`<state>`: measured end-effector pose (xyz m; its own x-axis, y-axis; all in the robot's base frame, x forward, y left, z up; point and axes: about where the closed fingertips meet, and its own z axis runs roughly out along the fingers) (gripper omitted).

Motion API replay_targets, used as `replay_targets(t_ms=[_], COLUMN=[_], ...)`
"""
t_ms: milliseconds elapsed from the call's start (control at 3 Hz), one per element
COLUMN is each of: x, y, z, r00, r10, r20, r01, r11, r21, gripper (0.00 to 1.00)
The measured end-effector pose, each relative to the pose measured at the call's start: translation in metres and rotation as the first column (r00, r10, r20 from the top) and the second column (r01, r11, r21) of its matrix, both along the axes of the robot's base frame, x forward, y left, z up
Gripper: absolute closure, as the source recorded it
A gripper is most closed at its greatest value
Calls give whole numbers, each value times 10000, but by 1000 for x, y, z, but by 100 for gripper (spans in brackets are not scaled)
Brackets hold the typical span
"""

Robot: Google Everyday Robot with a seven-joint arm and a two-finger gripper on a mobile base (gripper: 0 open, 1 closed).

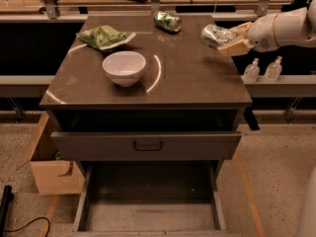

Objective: Place 7up can into middle drawer

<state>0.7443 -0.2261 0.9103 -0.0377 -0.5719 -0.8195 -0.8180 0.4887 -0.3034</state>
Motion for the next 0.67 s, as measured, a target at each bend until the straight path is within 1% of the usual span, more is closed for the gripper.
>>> replay_targets(t_ms=[333, 667], x=[-67, -85], y=[9, 15], z=[10, 5], r00=[9878, 9782], r10=[1533, 2005], r20=[-275, -548], r01=[-1542, -2029], r11=[9874, 9783], r21=[-347, -427], gripper=[100, 100])
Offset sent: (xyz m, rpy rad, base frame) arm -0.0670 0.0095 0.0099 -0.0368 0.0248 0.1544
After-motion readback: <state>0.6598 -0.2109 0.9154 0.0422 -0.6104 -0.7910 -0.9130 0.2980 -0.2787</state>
